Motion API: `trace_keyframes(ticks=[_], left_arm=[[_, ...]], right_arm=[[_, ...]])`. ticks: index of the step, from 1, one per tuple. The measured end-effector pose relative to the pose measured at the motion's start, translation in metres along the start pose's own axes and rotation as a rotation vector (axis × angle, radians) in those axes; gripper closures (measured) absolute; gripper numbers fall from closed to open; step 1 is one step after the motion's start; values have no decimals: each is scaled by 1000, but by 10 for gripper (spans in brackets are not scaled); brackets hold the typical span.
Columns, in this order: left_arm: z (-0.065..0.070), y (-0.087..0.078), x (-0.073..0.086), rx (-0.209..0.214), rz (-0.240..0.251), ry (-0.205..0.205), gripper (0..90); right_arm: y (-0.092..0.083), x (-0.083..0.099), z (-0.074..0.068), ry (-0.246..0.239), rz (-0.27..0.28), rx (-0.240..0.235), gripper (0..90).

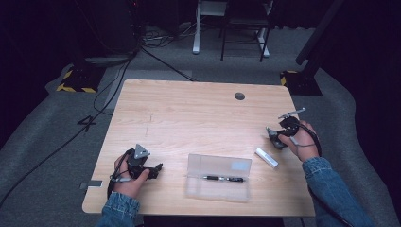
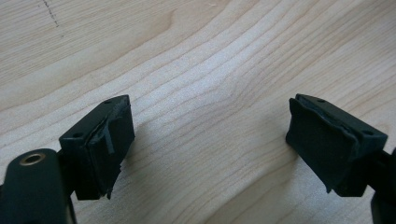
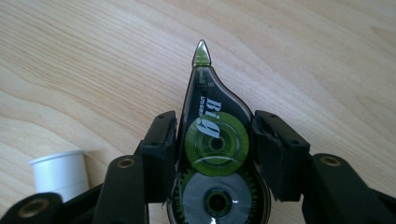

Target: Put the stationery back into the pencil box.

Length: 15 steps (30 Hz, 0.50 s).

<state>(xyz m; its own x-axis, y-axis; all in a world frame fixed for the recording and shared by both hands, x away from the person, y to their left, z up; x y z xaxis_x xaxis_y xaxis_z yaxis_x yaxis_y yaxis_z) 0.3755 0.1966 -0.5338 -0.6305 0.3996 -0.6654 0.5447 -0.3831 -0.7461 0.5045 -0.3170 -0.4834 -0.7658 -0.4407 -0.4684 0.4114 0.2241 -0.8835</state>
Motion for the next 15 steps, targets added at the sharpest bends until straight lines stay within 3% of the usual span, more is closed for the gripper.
trace_keyframes(ticks=[8,15], left_arm=[[0,0,0,-2,0,1,149],[0,0,0,0,0,0,149]], right_arm=[[-20,-10,-7,-27,44,-11,514],[-40,-16,-24,-51,89,-38,514]])
Point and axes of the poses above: each handheld gripper's, and its own axes: y roughly forward along the jaws, x roughly out of its underside, z roughly to its right, the point moved 4 cm from there along y, roughly forward along the jaws, and after that the axes turned 2 degrees about -z, right-handed, at the moved point
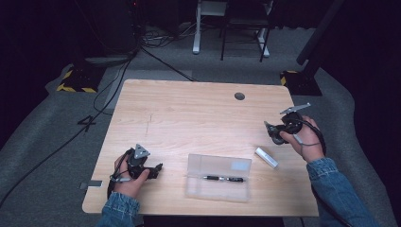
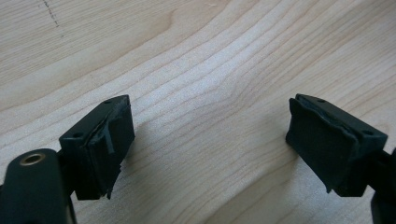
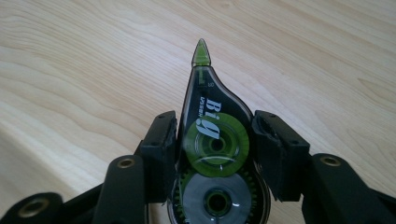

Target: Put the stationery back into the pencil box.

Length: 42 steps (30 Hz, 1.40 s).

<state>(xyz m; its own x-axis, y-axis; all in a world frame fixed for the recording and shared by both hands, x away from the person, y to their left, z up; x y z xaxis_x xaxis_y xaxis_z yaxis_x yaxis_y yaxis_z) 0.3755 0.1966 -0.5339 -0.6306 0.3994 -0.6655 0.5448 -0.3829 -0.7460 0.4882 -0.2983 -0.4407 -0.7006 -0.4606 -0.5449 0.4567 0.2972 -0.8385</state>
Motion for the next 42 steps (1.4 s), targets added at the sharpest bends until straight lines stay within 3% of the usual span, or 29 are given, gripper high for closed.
trace_keyframes(ticks=[6,9,11,19,26,30,34,35,42], left_arm=[[0,0,0,0,0,0,149],[0,0,0,0,0,0,150],[0,0,0,0,0,0,150],[0,0,0,-2,3,-1,150],[0,0,0,-2,3,-1,150],[0,0,0,-3,0,2,150],[0,0,0,-5,3,1,150],[0,0,0,-4,3,1,150],[0,0,0,-2,3,0,150]], right_arm=[[-19,-7,-29,-60,33,-42,514],[-24,-9,-37,-69,35,-55,514],[-31,-10,-51,-83,38,-91,515],[-41,-11,-81,-145,41,-137,515],[-45,-9,-104,-197,29,-173,515],[-44,-4,-123,-250,15,-201,515],[-44,-1,-134,-281,8,-221,515],[-43,1,-143,-303,0,-238,515],[-40,8,-160,-350,-13,-273,516]])
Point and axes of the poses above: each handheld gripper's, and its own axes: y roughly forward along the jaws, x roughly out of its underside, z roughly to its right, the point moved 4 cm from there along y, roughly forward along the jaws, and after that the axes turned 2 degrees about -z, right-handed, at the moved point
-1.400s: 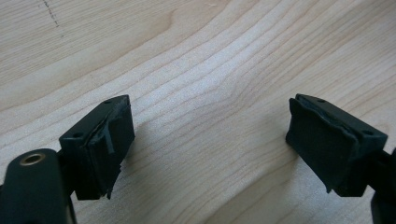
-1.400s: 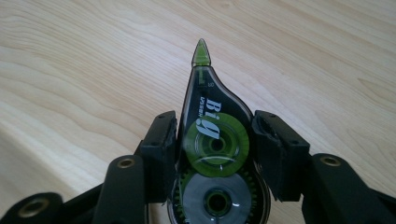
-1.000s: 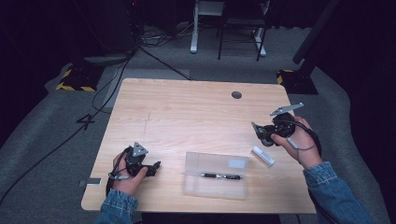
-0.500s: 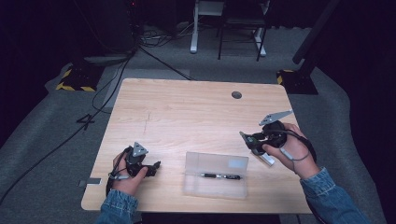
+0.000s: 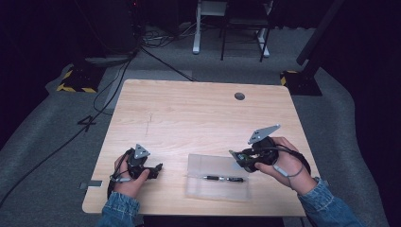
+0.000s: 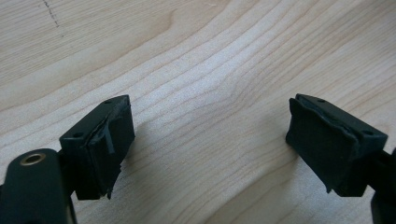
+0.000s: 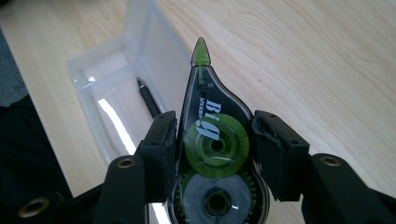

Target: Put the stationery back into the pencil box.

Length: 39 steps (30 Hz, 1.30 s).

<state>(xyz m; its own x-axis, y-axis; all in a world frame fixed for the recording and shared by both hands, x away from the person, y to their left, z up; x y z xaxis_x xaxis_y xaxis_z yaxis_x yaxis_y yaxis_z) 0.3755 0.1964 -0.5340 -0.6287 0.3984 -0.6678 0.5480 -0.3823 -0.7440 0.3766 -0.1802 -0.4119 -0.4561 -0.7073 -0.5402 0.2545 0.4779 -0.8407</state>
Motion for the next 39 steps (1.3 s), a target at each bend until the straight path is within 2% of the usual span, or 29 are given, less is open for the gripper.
trace_keyframes(ticks=[4,14,30,39], left_arm=[[0,0,0,0,0,-1,150],[0,0,0,-2,1,2,150],[0,0,0,-2,1,1,150],[0,0,0,0,0,-1,150]], right_arm=[[9,3,-12,-37,-25,-31,516],[29,15,-30,-90,-85,-92,516],[55,31,-45,-136,-150,-161,516],[63,36,-46,-157,-175,-174,516]])
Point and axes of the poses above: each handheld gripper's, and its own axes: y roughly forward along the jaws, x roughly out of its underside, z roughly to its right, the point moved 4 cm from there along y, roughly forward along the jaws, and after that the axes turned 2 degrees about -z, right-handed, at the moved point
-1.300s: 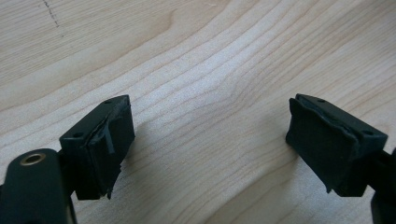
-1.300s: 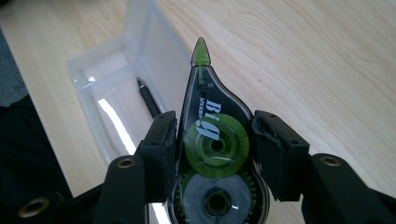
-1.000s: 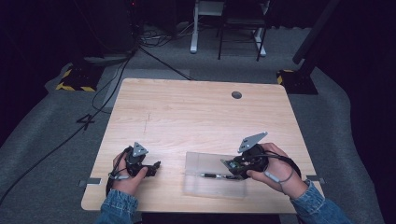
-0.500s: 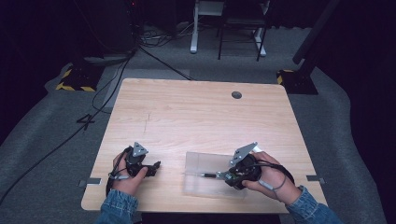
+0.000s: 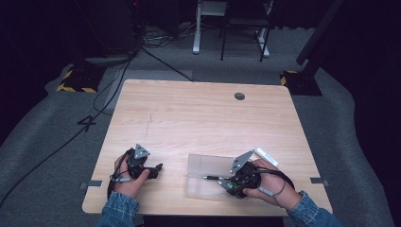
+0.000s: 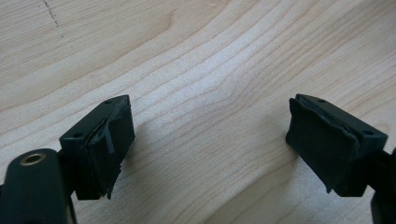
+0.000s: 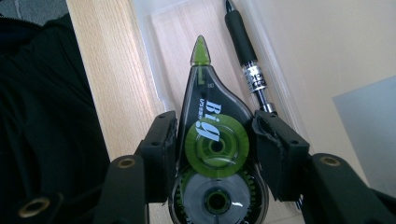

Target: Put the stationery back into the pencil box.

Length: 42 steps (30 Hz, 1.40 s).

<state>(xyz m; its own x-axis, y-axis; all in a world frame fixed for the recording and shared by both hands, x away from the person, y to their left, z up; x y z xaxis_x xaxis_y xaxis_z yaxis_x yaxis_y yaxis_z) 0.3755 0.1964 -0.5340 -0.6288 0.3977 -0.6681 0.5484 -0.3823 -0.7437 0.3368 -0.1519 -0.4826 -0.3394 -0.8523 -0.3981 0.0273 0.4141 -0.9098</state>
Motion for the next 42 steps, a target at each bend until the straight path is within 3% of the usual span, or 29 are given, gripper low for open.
trace_keyframes(ticks=[20,42], left_arm=[[0,0,0,0,0,-1,150],[0,0,0,0,-1,0,150]], right_arm=[[7,-4,2,-35,8,16,516],[12,5,3,-63,-54,15,515]])
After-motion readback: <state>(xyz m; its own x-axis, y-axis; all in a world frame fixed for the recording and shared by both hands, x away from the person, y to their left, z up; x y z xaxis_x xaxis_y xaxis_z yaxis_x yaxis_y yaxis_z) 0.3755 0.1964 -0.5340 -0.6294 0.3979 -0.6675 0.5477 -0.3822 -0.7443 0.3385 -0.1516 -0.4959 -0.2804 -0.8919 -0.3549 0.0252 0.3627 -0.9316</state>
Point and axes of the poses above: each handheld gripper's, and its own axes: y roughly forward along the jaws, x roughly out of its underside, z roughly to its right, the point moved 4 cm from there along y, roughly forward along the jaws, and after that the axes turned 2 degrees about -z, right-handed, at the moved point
